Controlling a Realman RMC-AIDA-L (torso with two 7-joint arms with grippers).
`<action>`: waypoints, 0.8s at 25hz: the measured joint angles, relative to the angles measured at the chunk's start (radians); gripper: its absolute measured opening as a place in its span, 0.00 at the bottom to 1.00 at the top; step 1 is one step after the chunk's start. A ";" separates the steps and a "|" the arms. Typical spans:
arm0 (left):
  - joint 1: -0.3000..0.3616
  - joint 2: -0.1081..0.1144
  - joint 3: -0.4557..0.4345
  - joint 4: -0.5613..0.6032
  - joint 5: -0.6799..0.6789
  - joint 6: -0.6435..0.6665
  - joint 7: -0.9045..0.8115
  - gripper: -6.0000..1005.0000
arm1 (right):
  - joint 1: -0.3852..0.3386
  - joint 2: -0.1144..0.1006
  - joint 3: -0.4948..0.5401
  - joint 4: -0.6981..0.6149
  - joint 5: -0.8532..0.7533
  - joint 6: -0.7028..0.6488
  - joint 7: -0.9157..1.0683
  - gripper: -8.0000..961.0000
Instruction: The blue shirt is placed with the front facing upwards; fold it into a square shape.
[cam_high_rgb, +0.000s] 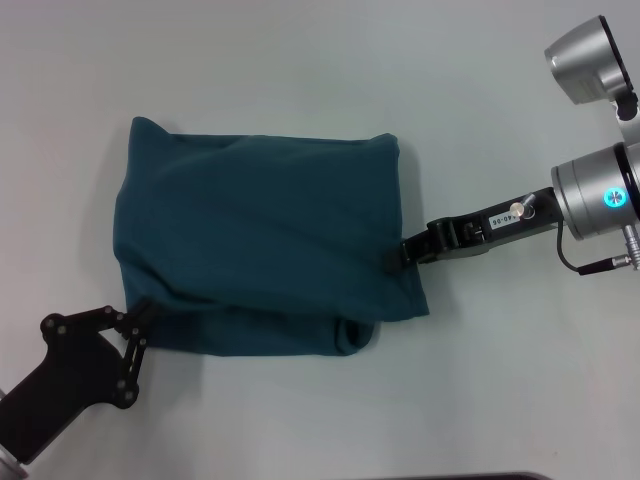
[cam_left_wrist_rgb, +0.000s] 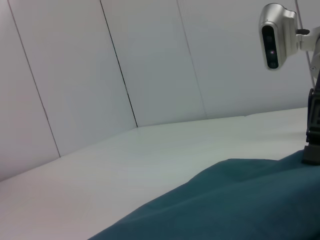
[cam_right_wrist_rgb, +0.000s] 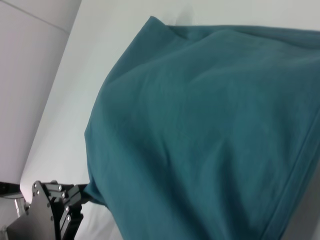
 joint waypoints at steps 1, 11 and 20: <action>0.001 0.000 0.000 0.000 0.000 0.001 0.000 0.01 | 0.000 0.000 0.002 -0.001 0.000 0.003 0.001 0.29; 0.021 0.003 -0.017 -0.001 -0.015 0.032 -0.006 0.01 | -0.001 -0.008 0.008 -0.003 0.008 0.023 0.012 0.04; 0.037 0.003 -0.025 0.001 -0.027 0.027 -0.009 0.01 | -0.001 -0.012 0.009 -0.004 0.008 0.027 0.014 0.05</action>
